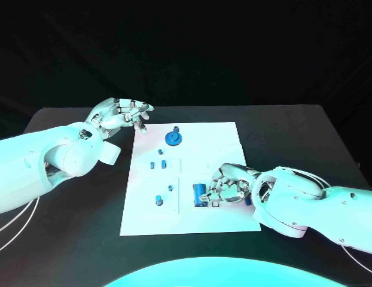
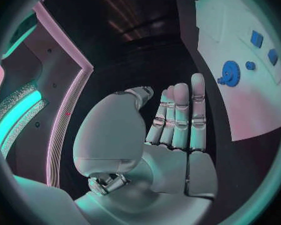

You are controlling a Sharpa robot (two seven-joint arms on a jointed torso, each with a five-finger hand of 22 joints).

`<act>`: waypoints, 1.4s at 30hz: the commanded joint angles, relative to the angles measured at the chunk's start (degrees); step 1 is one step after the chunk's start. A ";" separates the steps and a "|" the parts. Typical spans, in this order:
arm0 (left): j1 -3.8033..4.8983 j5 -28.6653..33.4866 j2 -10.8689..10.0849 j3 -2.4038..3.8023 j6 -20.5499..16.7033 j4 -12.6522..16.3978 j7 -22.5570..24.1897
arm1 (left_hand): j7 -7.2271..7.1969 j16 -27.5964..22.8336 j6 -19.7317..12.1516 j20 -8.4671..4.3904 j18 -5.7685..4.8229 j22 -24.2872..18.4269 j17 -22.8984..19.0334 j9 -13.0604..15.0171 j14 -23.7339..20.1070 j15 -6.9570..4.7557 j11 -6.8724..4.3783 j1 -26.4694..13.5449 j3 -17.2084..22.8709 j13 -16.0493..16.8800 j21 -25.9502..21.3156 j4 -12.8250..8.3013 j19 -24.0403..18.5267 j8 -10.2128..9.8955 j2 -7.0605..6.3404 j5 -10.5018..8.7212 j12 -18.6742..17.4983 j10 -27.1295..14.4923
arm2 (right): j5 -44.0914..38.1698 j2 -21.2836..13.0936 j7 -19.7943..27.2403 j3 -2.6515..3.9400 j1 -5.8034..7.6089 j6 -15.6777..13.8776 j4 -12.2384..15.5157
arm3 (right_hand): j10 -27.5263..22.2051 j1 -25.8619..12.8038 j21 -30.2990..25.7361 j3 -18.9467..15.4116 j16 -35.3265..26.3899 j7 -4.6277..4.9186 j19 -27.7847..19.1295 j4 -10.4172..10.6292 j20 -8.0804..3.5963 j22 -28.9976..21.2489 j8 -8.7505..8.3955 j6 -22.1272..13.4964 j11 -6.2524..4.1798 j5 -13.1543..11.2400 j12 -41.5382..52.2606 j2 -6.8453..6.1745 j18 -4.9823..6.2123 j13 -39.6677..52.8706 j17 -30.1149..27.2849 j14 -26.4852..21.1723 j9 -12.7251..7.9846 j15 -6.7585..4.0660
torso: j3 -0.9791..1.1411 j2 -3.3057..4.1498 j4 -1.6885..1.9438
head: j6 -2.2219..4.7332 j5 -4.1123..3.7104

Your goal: Assemble the parts on the task board

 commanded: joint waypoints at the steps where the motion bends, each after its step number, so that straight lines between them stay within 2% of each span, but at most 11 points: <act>1: 0.02 0.24 0.04 0.03 0.93 0.09 0.32 | -0.06 -0.21 -0.42 -0.01 0.79 -0.06 0.09 -0.06 -0.39 -0.08 0.10 -0.38 -0.31 -0.05 -0.30 -0.02 0.29 -0.12 -0.03 0.25 0.23 -0.39 | -1.59 -0.27 -0.33 -0.02 -0.17 0.70 0.07 | 2.73 0.85 0.16 0.35 0.35 -0.46 4.35 0.00 -0.47 12.87 0.07 -0.03 -0.31 -0.07 0.34 -0.11 -0.55 10.54 14.09 5.74 -0.08 -0.43 | 0.03 0.01 -0.07 | 0.01 -0.02; 14: 0.02 0.20 -0.04 0.03 0.99 0.11 0.27 | -0.07 -0.22 -0.42 -0.01 0.79 -0.10 0.10 -0.07 -0.39 -0.08 0.10 -0.48 -0.33 -0.08 -0.36 -0.01 0.32 -0.11 0.07 0.26 0.25 -0.40 | -1.64 -1.44 0.26 -0.02 -0.35 0.47 0.99 | 2.76 0.58 0.17 0.41 0.34 -0.36 4.35 0.27 -0.48 12.89 0.06 0.15 -0.25 -0.16 0.36 -0.78 -0.56 10.58 14.09 5.74 -0.22 -0.40 | 0.10 0.00 -0.10 | 0.04 0.07; 21: 0.02 0.20 -0.05 0.03 0.98 0.08 0.27 | -0.07 -0.22 -0.42 -0.01 0.79 -0.10 0.10 -0.07 -0.39 -0.08 0.10 -0.48 -0.33 -0.08 -0.36 -0.01 0.32 -0.11 0.07 0.26 0.25 -0.40 | -1.37 -2.24 0.76 -0.02 -0.38 -0.90 1.74 | 2.73 0.16 0.10 0.42 0.32 -0.31 4.34 0.32 -0.46 12.87 0.04 0.21 -0.21 -0.16 0.30 -0.96 -0.55 10.54 14.03 5.72 -0.29 -0.38 | 0.07 0.00 -0.05 | 0.00 0.04; 28: 0.02 0.20 -0.02 0.02 1.01 0.09 0.26 | -0.07 -0.22 -0.42 -0.01 0.79 -0.10 0.10 -0.07 -0.39 -0.08 0.10 -0.48 -0.33 -0.08 -0.36 -0.01 0.32 -0.11 0.07 0.26 0.25 -0.40 | -0.32 -2.06 1.05 -0.02 -0.43 -0.25 2.41 | 2.77 -0.25 0.14 0.43 0.32 -0.29 4.35 0.33 -0.45 12.90 0.03 0.28 -0.18 -0.17 0.35 -1.17 -0.56 10.59 14.04 5.73 -0.35 -0.35 | 0.04 0.01 0.01 | -0.08 0.20; 33: 0.02 0.20 -0.06 0.02 0.97 0.12 0.27 | -0.07 -0.22 -0.42 -0.01 0.79 -0.10 0.10 -0.07 -0.39 -0.08 0.10 -0.48 -0.33 -0.08 -0.36 -0.01 0.32 -0.11 0.07 0.26 0.25 -0.40 | 0.09 -1.67 1.02 -0.06 -0.58 0.26 1.95 | 2.77 -0.30 0.12 0.46 0.32 -0.30 4.35 0.30 -0.44 12.89 0.03 0.30 -0.18 -0.16 0.36 -1.22 -0.55 10.61 14.03 5.72 -0.37 -0.34 | -0.02 -0.01 -0.03 | -0.11 0.27; 42: 0.02 0.20 -0.11 0.02 0.95 0.18 0.29 | -0.07 -0.22 -0.42 -0.01 0.79 -0.10 0.10 -0.07 -0.39 -0.08 0.10 -0.48 -0.33 -0.08 -0.36 -0.01 0.32 -0.11 0.07 0.26 0.25 -0.40 | -0.49 -0.35 0.20 -0.09 -1.06 -0.94 0.93 | 2.81 0.08 0.17 0.99 0.33 -0.40 4.36 0.18 -0.44 12.92 0.03 0.39 -0.25 -0.05 0.41 -1.02 -0.56 10.66 14.07 5.73 -0.45 -0.36 | 0.05 0.01 -0.02 | -0.11 0.42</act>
